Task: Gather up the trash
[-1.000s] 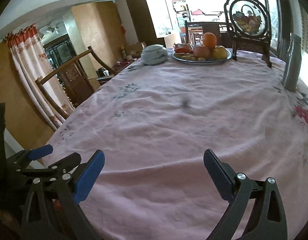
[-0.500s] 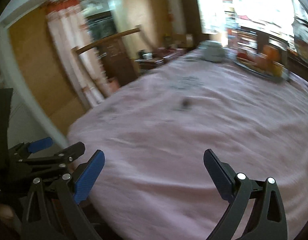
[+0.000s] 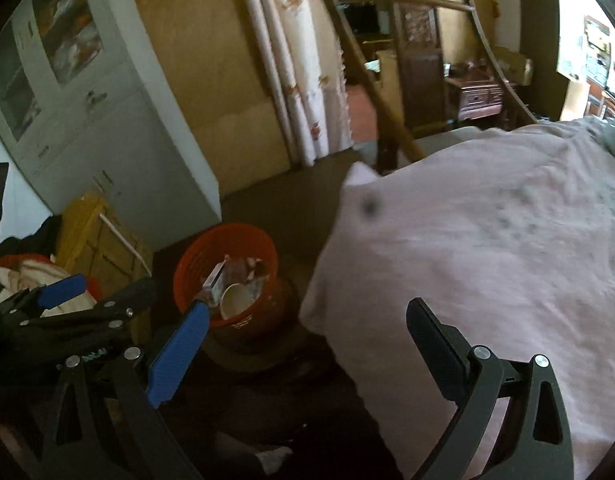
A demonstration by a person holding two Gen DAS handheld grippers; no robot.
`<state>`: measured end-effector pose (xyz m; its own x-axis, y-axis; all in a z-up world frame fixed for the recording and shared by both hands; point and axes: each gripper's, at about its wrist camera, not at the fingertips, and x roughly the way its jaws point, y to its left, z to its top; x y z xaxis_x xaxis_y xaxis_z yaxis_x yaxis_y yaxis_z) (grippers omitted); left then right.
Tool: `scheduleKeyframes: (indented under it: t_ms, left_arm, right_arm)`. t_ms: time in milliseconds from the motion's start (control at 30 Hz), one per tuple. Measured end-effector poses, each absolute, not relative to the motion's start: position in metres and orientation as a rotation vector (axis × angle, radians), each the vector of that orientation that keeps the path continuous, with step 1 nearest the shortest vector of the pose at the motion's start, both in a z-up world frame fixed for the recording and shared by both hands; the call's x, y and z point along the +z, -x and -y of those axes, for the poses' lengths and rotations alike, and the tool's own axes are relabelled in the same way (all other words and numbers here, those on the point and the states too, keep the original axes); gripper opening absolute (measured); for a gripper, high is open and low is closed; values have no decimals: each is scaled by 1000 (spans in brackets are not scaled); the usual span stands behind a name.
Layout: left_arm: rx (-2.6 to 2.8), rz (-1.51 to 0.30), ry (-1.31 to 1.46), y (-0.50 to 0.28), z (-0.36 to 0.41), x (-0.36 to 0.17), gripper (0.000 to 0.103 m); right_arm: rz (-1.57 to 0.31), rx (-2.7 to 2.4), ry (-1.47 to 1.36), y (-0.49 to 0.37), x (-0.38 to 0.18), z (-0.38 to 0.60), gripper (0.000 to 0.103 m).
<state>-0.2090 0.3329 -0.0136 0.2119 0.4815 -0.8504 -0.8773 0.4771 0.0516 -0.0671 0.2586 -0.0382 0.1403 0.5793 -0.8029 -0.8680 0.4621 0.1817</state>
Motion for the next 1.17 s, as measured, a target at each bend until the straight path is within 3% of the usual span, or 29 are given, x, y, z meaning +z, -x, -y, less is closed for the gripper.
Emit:
scheduleKeyframes:
  t_ms: [333,1167]
  left_arm:
    - [1052,-995,576,233,-352,-40,96]
    - [1076,-986,580,236,-350,-40,96]
  right_arm:
    - [-994,1112,463,85,-56,-288,97]
    - [-995,1118,478,86,-59,-282,97]
